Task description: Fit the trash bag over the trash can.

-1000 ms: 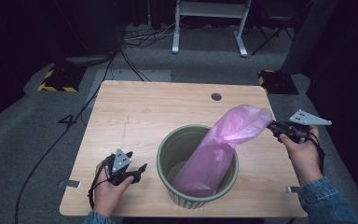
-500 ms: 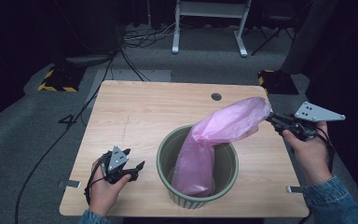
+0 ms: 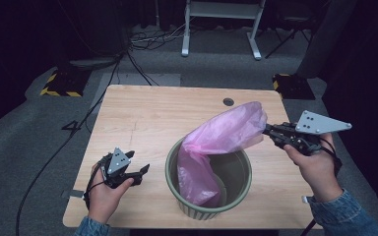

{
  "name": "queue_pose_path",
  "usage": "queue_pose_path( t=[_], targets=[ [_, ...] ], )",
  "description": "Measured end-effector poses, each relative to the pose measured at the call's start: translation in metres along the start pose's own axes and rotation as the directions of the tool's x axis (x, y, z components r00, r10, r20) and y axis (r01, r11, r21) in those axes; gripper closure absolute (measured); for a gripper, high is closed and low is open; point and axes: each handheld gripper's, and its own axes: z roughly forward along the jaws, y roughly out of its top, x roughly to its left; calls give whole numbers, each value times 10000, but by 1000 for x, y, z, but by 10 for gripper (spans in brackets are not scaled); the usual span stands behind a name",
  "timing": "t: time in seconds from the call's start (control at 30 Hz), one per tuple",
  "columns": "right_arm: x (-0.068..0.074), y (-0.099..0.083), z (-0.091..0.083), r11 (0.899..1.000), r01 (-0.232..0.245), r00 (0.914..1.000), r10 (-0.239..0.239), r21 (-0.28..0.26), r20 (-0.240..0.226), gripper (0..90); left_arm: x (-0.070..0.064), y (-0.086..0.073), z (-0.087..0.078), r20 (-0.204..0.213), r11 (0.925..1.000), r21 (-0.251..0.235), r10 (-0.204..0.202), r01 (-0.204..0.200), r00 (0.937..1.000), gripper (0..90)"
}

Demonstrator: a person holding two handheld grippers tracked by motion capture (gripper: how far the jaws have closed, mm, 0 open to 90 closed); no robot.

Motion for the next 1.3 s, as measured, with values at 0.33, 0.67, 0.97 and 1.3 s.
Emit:
queue_pose_path(
  t=[0.33,0.67,0.97,1.3],
  targets=[
    [28,23,29,9984,351,9935,-397,-453,-1067,900,4,-3,-9,-96,9996,-232,-138,136,9999,292],
    [46,33,43,9981,327,9842,-413,-529,-1721,900,7,-3,-14,-186,9992,-341,-204,198,9996,293],
    [59,36,61,9989,-220,9690,113,-406,-2468,900,5,2,-13,-136,9989,-445,-131,125,9998,293],
    [62,35,71,9988,-474,9643,428,-115,-2614,900,7,6,-17,-151,9985,-547,-102,94,9998,292]
  ],
)
